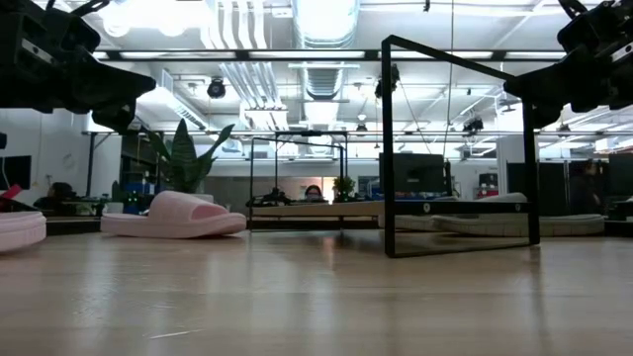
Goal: Pick and place slides into the shelf
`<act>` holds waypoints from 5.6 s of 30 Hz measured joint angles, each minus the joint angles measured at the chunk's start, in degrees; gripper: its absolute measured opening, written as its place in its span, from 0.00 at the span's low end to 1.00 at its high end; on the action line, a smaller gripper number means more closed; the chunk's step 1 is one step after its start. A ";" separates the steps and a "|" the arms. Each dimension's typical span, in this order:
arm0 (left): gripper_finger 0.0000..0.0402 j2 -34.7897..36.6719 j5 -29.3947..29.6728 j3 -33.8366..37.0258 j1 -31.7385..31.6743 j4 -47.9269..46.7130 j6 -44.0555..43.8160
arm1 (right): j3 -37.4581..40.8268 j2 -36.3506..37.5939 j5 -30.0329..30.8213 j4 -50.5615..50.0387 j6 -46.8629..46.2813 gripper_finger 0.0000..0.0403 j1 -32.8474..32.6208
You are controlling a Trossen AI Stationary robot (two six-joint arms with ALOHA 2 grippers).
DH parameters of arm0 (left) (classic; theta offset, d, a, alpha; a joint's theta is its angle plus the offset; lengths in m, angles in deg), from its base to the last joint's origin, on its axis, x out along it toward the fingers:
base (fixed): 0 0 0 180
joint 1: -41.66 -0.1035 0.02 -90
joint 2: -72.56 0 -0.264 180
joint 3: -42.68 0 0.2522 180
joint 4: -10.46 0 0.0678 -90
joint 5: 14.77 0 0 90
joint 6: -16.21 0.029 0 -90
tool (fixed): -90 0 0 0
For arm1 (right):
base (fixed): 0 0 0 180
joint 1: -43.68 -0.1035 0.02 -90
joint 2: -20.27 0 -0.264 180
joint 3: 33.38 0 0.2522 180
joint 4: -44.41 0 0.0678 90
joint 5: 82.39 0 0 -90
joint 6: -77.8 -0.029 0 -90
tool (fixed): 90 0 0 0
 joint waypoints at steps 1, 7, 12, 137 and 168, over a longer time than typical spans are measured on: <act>0.00 0.01 -0.01 0.00 0.00 0.00 -0.02 | -0.01 -0.01 0.00 0.00 0.01 0.02 0.00; 0.00 0.01 -0.01 0.00 0.00 0.00 0.00 | -0.01 0.00 0.00 0.04 -0.01 0.02 -0.01; 0.00 -0.01 -0.01 0.00 0.00 0.55 0.00 | 0.00 -0.02 0.01 3.62 5.66 0.02 -0.01; 0.40 -0.25 7.95 -0.31 -0.02 8.35 6.38 | -26.12 -57.68 -4.50 -27.98 -36.02 0.50 42.48; 0.40 -0.28 7.96 -0.26 -0.01 8.42 6.40 | -25.11 -60.28 -5.54 -23.89 -32.03 0.03 42.56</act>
